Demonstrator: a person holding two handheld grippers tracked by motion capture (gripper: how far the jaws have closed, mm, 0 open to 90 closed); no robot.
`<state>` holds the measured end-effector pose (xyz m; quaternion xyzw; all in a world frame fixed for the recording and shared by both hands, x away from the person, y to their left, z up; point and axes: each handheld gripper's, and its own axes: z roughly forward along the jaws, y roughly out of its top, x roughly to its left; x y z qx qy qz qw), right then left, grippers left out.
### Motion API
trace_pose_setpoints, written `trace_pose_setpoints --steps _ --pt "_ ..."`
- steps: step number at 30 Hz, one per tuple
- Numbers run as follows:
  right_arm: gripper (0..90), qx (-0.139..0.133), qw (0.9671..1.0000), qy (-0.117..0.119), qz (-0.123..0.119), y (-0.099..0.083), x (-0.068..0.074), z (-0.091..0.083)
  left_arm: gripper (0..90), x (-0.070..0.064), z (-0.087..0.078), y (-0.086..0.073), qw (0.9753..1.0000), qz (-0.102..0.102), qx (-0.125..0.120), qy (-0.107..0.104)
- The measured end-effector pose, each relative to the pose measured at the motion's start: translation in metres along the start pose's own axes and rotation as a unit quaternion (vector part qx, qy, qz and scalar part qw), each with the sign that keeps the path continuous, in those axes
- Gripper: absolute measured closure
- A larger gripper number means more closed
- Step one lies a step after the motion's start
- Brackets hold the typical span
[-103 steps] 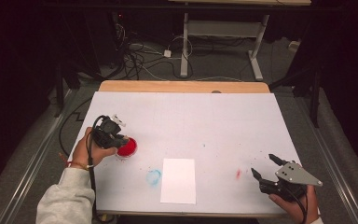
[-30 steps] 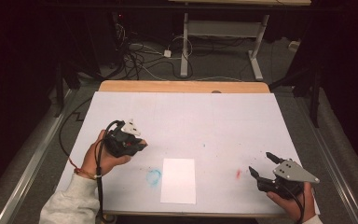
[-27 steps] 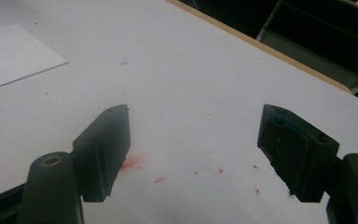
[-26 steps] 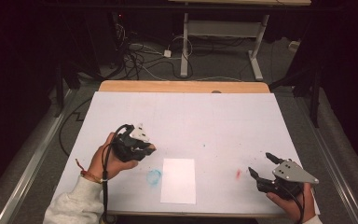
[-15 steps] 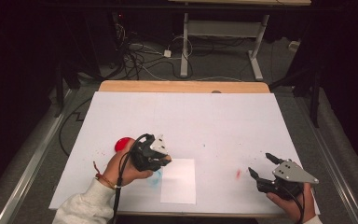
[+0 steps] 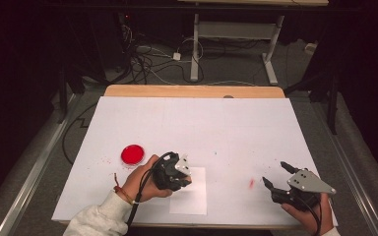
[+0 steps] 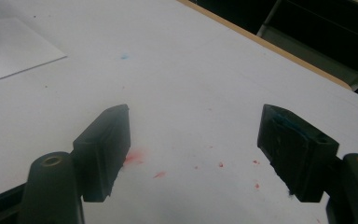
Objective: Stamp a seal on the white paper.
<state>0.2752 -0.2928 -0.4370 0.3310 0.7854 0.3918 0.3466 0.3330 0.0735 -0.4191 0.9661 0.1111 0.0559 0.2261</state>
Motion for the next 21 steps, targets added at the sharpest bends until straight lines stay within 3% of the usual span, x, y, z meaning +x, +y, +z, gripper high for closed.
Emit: trace_pose_setpoints --steps 10,13,21 --pt "26.3 0.003 1.0000 -0.001 0.000 0.000 0.000 0.001 73.6 -0.003 0.019 0.002 0.9993 0.012 0.029 -0.018" --pt "26.3 0.004 1.0000 -0.001 0.000 0.000 0.000 0.001 73.6 -0.003 0.025 0.002 0.9989 0.016 0.043 -0.013" --pt "26.3 0.004 1.0000 -0.001 -0.001 0.000 0.000 0.000 73.8 -0.003 0.029 0.002 0.9987 0.009 0.048 -0.014"
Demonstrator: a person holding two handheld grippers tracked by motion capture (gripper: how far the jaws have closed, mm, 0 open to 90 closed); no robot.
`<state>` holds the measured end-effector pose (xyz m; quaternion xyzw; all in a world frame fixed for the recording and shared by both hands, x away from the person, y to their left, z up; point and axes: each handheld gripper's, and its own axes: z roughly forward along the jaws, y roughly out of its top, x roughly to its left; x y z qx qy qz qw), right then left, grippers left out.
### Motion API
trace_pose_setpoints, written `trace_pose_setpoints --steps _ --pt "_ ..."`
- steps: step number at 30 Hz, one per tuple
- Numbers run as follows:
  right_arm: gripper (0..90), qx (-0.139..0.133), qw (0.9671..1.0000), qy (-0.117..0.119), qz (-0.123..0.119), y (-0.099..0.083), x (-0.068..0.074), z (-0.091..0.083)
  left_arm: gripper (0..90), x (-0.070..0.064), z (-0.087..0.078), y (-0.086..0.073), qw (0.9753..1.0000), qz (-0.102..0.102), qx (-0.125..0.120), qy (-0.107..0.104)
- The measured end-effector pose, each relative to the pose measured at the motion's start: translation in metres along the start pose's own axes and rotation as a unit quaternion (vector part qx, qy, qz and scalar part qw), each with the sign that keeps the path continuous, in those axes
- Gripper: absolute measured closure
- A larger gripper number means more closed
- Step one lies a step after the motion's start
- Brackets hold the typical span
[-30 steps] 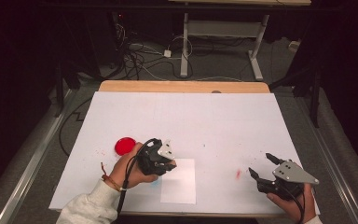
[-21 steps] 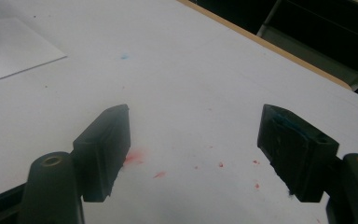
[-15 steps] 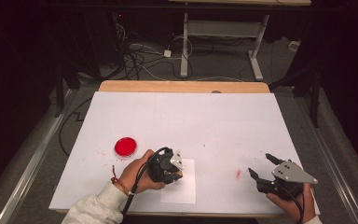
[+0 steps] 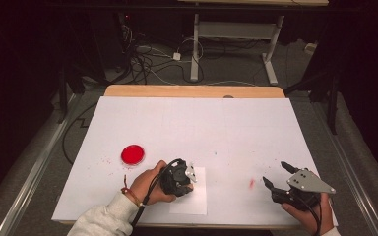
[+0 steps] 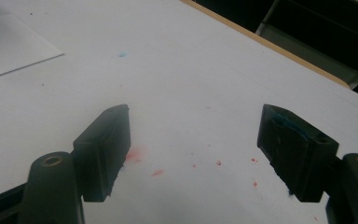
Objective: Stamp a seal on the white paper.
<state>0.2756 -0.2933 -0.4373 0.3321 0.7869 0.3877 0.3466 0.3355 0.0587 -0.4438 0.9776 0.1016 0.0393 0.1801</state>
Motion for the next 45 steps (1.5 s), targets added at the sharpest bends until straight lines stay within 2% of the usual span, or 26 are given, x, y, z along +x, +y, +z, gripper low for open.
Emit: trace_pose_setpoints --steps 10,17,25,37,45 --pt "26.3 0.000 1.0000 0.001 -0.003 0.0009 0.0018 0.0003 73.9 0.0008 0.0011 0.0009 0.9999 -0.009 0.003 -0.004" --pt "26.3 0.001 1.0000 0.002 -0.002 0.0009 0.0023 0.0009 73.8 -0.0001 0.0011 0.0010 1.0000 -0.005 0.005 0.000" --pt "26.3 -0.001 1.0000 0.002 -0.001 0.0011 0.0021 0.0010 73.7 0.0016 0.0018 -0.0004 0.9999 -0.015 -0.002 -0.005" --pt "26.4 0.000 1.0000 0.004 -0.002 0.0013 0.0030 0.0019 73.7 0.0007 0.0019 0.0008 0.9999 -0.011 0.004 -0.003" --pt "26.6 0.002 1.0000 0.004 -0.004 0.0010 0.0032 0.0021 73.7 0.0025 0.0022 -0.0004 0.9998 -0.018 0.000 -0.010"
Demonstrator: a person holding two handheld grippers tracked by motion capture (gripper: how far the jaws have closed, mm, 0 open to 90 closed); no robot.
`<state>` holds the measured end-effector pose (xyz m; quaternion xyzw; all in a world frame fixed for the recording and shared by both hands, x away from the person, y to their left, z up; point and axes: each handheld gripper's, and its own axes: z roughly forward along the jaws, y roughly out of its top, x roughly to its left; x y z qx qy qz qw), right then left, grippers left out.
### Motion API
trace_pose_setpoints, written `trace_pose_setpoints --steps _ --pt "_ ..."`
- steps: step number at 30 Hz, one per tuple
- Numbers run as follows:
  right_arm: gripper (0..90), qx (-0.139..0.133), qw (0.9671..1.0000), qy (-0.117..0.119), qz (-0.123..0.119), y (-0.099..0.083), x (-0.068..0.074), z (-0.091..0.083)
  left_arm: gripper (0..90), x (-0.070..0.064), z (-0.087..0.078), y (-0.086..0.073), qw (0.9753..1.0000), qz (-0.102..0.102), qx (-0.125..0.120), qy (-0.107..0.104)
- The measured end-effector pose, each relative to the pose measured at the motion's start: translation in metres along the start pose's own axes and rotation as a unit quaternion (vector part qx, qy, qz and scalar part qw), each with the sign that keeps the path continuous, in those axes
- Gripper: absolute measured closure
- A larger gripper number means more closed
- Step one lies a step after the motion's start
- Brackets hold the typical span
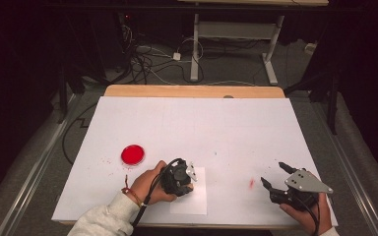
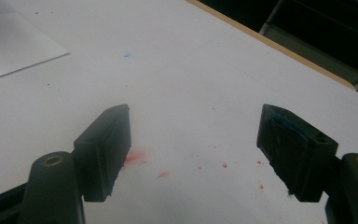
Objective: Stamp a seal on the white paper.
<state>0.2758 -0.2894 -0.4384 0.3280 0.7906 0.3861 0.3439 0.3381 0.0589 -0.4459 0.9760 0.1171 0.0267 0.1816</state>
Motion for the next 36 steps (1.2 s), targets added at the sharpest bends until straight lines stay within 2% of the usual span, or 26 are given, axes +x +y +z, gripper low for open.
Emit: trace_pose_setpoints --steps 24,26,28,29,30,31,33,35,36 --pt "26.5 0.002 1.0000 -0.001 0.000 0.000 0.001 0.001 73.7 0.002 0.001 -0.001 1.0000 -0.006 -0.004 -0.005" --pt "26.5 0.001 1.0000 0.001 0.001 0.000 0.001 0.001 73.7 0.001 0.000 0.000 1.0000 -0.006 0.000 -0.002" --pt "26.5 0.000 1.0000 0.001 -0.001 0.000 0.001 0.000 73.7 -0.001 -0.002 0.003 0.9998 0.004 0.014 0.012" --pt "26.5 -0.001 1.0000 0.002 0.002 0.000 0.000 0.000 73.6 -0.001 -0.005 0.003 0.9998 0.002 0.010 0.018" --pt "26.5 -0.001 1.0000 0.001 0.004 0.000 0.000 -0.001 73.6 0.001 -0.010 0.003 0.9997 -0.007 -0.008 0.021" --pt "26.5 -0.002 1.0000 0.000 0.002 -0.001 0.000 -0.001 73.6 0.002 -0.016 0.002 0.9997 -0.005 -0.017 0.014" --pt "26.5 -0.002 1.0000 -0.001 0.005 -0.001 -0.001 -0.001 73.6 0.003 -0.027 0.000 0.9990 -0.010 -0.036 0.025" --pt "26.5 -0.001 1.0000 -0.001 0.004 -0.002 -0.001 -0.001 73.6 0.004 -0.034 -0.002 0.9985 -0.010 -0.048 0.023" --pt "26.5 -0.002 1.0000 0.000 0.003 -0.002 -0.002 -0.002 73.6 0.005 -0.036 -0.003 0.9980 -0.012 -0.056 0.029"
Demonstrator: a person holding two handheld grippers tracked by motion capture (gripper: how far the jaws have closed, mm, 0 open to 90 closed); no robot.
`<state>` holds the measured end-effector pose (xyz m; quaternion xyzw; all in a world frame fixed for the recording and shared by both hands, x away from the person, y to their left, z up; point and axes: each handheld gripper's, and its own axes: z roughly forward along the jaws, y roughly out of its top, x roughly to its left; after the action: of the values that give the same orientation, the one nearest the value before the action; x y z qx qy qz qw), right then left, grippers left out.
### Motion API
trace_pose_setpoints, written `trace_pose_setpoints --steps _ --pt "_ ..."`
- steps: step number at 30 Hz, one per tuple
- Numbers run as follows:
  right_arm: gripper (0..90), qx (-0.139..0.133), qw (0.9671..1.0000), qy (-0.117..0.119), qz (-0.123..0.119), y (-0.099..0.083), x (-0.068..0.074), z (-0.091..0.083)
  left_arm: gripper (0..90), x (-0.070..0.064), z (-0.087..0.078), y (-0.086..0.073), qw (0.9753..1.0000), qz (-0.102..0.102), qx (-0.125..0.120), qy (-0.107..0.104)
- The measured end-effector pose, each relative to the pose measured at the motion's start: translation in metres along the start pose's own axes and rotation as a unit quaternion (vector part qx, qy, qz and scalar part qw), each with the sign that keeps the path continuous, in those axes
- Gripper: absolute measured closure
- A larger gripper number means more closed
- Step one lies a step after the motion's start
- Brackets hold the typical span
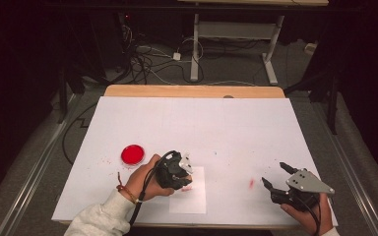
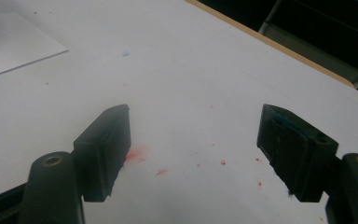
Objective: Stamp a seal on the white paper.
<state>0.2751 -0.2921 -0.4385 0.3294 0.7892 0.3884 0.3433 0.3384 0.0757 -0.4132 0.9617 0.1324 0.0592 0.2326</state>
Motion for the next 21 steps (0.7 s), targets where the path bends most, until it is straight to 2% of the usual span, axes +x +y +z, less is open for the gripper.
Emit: trace_pose_setpoints --steps 8,21 --pt "26.5 -0.003 1.0000 -0.003 -0.001 0.002 0.001 -0.002 73.6 0.004 -0.011 -0.011 0.9997 -0.007 -0.018 0.011" --pt "26.6 -0.008 1.0000 0.003 0.000 0.005 -0.001 0.003 73.5 0.013 -0.030 -0.033 0.9979 -0.043 -0.039 0.028"
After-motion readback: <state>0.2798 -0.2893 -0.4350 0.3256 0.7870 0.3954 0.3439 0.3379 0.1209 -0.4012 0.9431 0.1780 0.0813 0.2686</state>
